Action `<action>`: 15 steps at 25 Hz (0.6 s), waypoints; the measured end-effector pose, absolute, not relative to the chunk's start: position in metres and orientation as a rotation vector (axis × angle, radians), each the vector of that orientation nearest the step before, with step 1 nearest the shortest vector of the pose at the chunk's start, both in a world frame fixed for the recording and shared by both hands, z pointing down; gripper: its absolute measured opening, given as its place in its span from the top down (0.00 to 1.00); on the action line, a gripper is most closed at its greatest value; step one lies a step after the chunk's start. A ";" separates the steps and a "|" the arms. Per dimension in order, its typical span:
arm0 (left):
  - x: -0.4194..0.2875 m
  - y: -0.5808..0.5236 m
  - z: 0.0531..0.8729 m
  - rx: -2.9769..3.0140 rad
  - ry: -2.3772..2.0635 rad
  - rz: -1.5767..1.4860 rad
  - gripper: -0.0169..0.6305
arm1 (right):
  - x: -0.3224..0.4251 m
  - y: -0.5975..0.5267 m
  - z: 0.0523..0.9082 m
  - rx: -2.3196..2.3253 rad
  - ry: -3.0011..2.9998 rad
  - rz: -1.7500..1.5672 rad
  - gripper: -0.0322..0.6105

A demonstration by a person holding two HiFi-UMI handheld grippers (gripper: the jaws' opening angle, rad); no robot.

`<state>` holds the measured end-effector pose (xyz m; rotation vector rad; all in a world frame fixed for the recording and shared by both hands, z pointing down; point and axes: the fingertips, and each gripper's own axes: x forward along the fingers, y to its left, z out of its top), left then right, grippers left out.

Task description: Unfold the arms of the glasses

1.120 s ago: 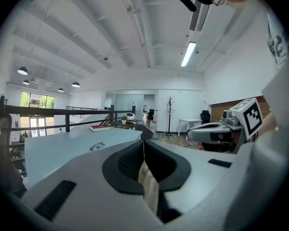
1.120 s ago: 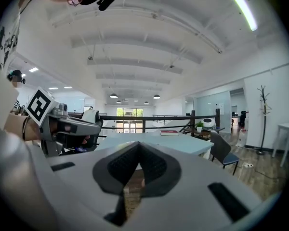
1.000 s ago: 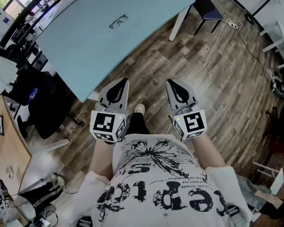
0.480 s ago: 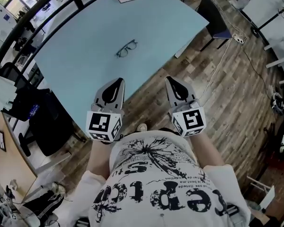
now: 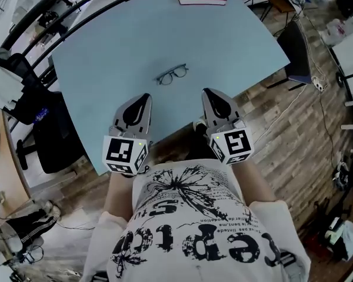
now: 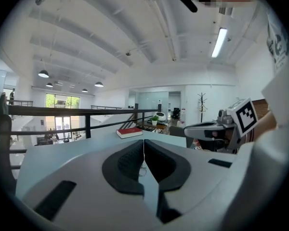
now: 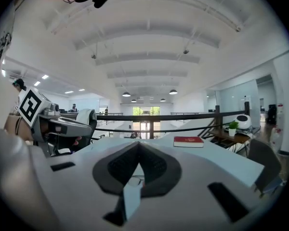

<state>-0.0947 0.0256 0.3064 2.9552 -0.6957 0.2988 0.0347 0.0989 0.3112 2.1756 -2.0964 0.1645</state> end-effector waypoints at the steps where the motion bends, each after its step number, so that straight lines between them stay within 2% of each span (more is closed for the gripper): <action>1: -0.088 0.016 0.307 2.934 -0.747 0.298 0.95 | 0.045 0.086 0.312 2.146 -2.129 0.174 0.93; 9: -0.035 -0.040 0.308 2.742 -1.108 0.235 0.95 | 0.116 -0.006 0.309 1.804 -2.341 0.150 0.93; 15: -0.024 -0.060 0.335 2.581 -1.296 0.238 0.95 | 0.133 -0.055 0.337 1.514 -2.430 0.230 0.93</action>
